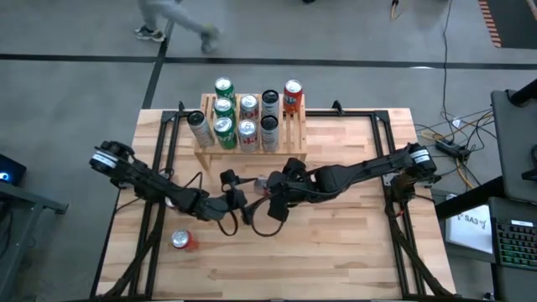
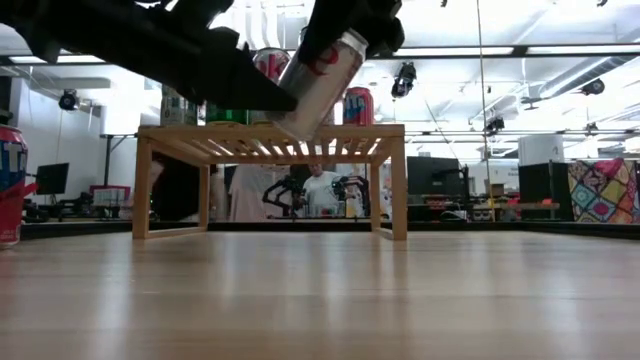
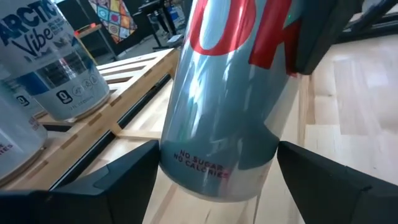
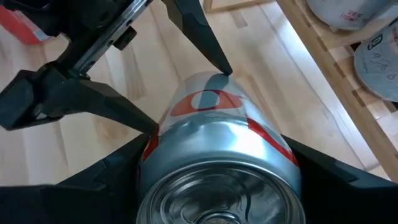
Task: Place canned beverage on shelf
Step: Put the white soda can on the shelf
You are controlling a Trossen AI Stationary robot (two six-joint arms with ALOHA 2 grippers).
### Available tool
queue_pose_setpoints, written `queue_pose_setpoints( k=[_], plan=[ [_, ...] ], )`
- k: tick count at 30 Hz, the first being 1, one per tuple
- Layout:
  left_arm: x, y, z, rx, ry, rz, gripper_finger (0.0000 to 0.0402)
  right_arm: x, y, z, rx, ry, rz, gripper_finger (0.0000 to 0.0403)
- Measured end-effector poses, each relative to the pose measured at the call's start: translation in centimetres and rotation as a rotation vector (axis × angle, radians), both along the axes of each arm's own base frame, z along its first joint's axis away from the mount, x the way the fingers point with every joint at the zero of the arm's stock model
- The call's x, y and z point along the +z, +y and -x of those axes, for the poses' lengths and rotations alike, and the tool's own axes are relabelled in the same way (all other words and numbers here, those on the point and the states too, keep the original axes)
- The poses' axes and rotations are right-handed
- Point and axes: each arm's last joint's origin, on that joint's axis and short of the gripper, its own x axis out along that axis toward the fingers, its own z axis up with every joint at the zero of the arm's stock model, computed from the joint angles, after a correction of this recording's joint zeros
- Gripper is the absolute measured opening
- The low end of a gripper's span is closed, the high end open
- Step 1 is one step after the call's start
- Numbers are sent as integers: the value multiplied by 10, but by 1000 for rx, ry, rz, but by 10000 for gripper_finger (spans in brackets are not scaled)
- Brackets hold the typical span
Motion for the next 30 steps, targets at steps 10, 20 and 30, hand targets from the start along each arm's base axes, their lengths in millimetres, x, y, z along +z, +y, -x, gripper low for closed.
queue_pose_setpoints(
  k=[10, 20, 30],
  plan=[
    [-2, 2, -8, 7, -23, 12, 308, -9, 0, -6, -1, 16, 15, 288],
    [-12, -3, -31, 65, 13, -53, 308, -13, -2, -4, -2, 56, 20, 288],
    [-9, -3, -33, 52, -2, -26, 316, -15, -4, -3, -68, 54, -38, 288]
  ],
)
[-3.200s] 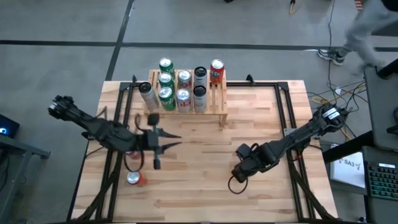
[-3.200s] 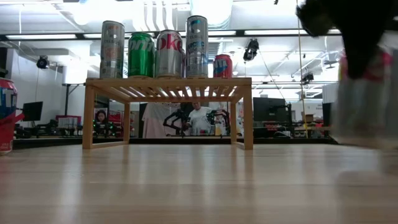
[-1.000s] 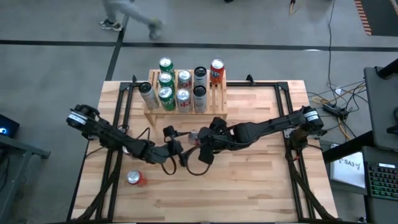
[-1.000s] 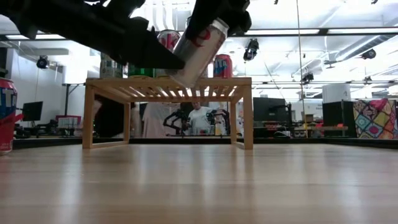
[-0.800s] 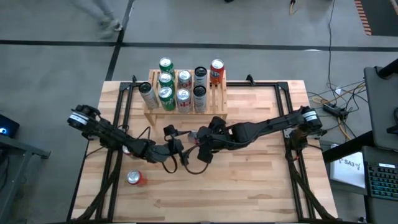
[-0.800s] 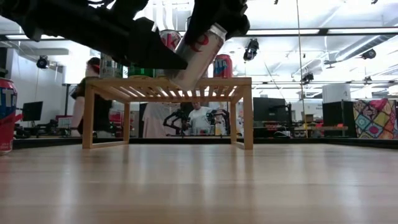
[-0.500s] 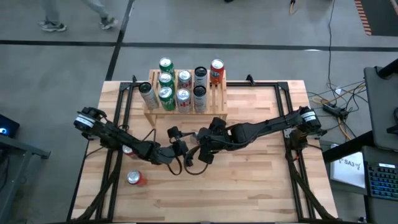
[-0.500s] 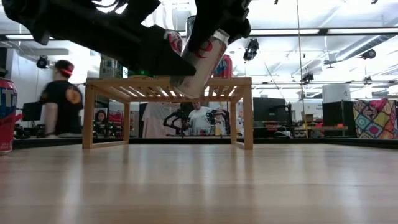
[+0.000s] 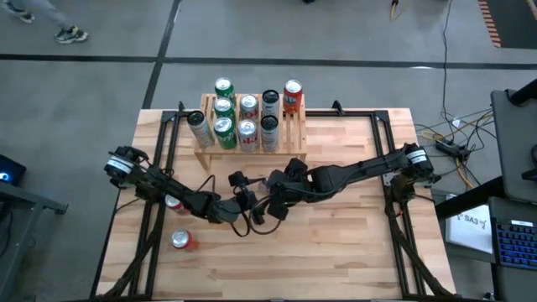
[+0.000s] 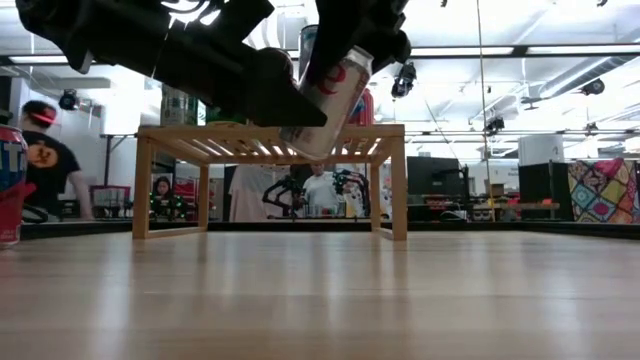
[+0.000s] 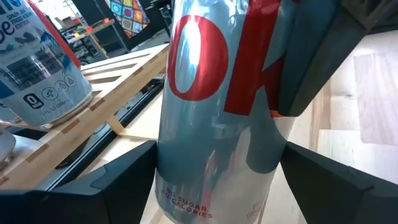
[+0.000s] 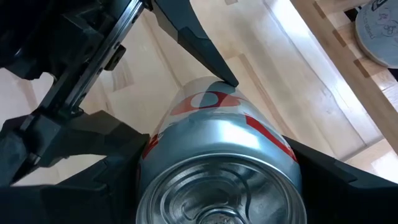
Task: Place canned beverage on shelf
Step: Put the white soda can on the shelf
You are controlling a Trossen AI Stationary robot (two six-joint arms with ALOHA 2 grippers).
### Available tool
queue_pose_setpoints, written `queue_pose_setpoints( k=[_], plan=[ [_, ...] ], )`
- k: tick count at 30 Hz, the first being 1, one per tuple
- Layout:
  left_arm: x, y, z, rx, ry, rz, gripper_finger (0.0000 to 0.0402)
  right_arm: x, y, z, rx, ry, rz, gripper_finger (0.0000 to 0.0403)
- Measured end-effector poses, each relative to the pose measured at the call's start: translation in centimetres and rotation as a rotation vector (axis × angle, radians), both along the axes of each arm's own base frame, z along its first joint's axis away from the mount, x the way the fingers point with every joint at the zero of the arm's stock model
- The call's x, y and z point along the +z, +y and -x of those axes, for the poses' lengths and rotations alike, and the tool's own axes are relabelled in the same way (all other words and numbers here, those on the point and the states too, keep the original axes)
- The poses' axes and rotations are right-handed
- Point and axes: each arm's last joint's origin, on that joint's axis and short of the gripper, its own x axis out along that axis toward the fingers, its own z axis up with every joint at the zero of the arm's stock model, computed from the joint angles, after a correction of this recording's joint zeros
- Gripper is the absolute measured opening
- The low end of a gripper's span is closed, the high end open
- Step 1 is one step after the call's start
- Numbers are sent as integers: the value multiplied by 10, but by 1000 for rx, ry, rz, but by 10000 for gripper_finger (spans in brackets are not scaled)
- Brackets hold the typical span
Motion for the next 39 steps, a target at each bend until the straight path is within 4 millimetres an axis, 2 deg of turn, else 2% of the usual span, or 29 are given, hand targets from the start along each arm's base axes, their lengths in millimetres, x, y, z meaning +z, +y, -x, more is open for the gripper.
queue_pose_setpoints(
  k=[7, 15, 20, 24, 28, 31, 32, 35, 39],
  plan=[
    [1, 0, -1, -7, -16, 12, 331, -2, 0, -2, -3, -8, -1, 288],
    [8, -2, -3, -35, -54, 16, 386, -2, 1, -4, 9, -19, -5, 288],
    [6, 0, -5, -13, -24, -7, 397, -1, 1, -7, 20, -50, -2, 288],
    [11, 0, -9, -9, -41, 1, 369, 0, 2, -9, 41, -68, -18, 288],
    [12, -1, -10, -19, -28, -18, 299, 0, 2, -9, 47, -67, -19, 288],
    [11, 0, -9, -18, -25, -19, 291, 0, 3, -9, 56, -64, -19, 288],
    [10, 0, -9, -18, -26, -18, 291, 0, 3, -9, 56, -64, -18, 294],
    [13, 0, -8, -10, -55, 7, 291, 5, 2, -10, 52, -77, -2, 345],
    [19, 1, -5, -12, -60, 0, 291, 26, 3, -5, 56, -133, 0, 388]
  ],
)
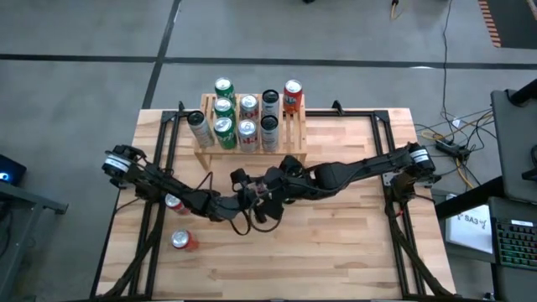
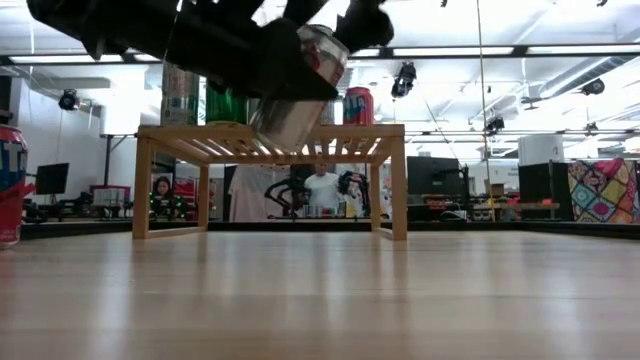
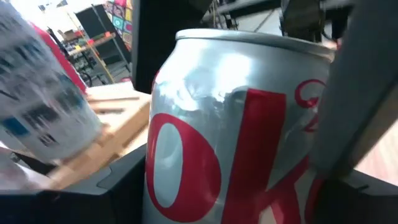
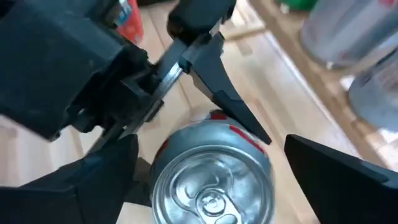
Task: Place canned beverage on shelf
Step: Put the white soda can on the shelf
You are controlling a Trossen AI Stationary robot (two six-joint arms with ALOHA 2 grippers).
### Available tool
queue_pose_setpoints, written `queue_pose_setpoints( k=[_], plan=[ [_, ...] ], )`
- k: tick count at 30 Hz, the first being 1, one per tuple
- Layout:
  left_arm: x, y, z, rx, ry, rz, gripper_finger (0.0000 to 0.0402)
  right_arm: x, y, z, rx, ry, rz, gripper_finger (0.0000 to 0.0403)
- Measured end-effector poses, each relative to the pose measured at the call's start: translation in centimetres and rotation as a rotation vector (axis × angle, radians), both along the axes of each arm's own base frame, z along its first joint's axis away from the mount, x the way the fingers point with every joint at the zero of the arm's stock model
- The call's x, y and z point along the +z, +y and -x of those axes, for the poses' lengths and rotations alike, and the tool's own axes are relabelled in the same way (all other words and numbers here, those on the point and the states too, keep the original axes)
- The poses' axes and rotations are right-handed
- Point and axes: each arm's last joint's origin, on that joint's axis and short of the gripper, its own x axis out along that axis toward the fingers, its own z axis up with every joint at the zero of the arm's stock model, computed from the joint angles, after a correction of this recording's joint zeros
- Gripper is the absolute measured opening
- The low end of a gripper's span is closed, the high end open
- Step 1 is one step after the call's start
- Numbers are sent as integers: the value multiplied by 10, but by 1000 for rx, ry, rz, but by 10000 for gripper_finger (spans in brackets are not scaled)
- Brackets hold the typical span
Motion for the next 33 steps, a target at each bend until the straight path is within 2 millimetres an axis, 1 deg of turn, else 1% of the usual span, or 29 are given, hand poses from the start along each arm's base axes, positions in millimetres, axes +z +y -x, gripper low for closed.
queue_pose_setpoints(
  k=[3, 6, 11, 15, 18, 23, 28, 30, 33],
  plan=[
    [10, 2, 6, 2, -33, 2, 291, 16, 2, 4, 27, -34, 15, 395],
    [18, 6, 18, 1, -68, 12, 291, 36, 5, 13, 43, -86, 48, 397],
    [39, 15, 50, -11, -221, 4, 291, 68, 12, 36, 11, -169, 181, 398],
    [55, 22, 75, -7, -382, 11, 291, 80, 23, 54, -57, -214, 290, 399],
    [61, 27, 88, -16, -466, 12, 291, 78, 29, 61, -91, -222, 339, 400],
    [66, 28, 93, -28, -502, 8, 291, 64, 35, 60, -103, -229, 347, 400],
    [65, 24, 82, -29, -474, -18, 291, 51, 41, 46, -72, -325, 371, 400],
    [65, 22, 76, -19, -455, -43, 291, 50, 43, 40, -51, -395, 398, 400],
    [67, 19, 65, 25, -426, -69, 291, 47, 48, 33, 29, -493, 451, 400]
  ],
)
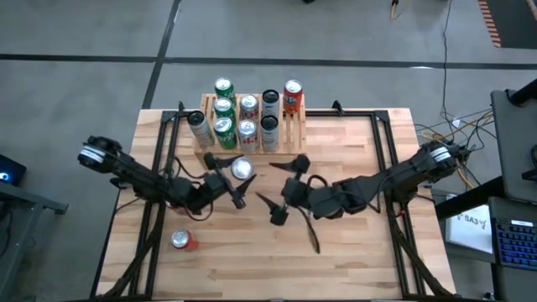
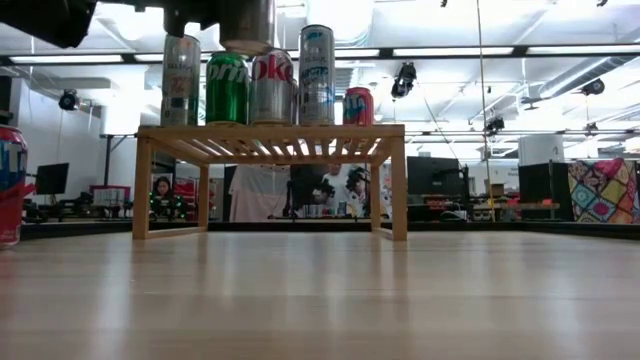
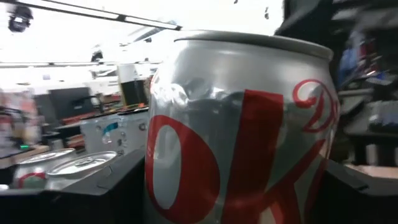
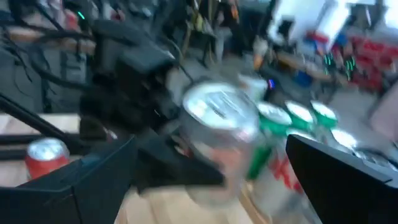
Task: Place canned beverage on shelf
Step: Put the white soda can on the shelf
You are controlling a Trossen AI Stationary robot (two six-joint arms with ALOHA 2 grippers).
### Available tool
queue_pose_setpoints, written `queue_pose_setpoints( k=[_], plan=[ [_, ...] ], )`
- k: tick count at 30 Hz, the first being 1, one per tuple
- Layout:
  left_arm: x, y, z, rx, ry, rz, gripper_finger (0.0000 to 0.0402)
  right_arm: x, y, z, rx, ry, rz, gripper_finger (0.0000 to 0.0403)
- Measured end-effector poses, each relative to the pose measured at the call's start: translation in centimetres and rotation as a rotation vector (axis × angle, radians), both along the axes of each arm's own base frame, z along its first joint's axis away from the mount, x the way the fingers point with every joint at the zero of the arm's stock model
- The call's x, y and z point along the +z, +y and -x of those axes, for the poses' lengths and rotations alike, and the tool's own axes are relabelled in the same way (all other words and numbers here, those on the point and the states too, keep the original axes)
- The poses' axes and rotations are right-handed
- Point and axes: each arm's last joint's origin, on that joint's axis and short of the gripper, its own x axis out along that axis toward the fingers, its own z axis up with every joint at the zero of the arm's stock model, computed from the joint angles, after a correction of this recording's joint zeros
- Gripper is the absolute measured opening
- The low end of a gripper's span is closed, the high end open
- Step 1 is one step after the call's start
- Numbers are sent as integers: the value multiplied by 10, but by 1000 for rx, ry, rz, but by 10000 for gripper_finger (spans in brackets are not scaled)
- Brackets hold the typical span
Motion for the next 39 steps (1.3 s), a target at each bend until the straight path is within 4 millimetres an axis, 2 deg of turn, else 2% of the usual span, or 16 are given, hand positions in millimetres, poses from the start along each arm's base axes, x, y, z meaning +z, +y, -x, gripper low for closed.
queue_pose_setpoints(
  k=[4, 8, 17, 28, 39],
  plan=[
    [1, -4, -10, 42, 31, -24, 291, -7, 2, -2, 36, -89, 81, 400],
    [2, -7, -16, 50, 34, -20, 291, -16, 0, -1, 28, -157, 87, 400],
    [4, -10, -23, 56, 30, -6, 291, -35, -14, -18, -21, -168, 32, 400],
    [-3, -11, -28, 42, 49, -5, 291, -34, -26, -22, -10, -197, -28, 400],
    [-3, -16, -38, 28, 60, -23, 291, -40, -37, -26, -8, -150, -51, 398]
  ],
)
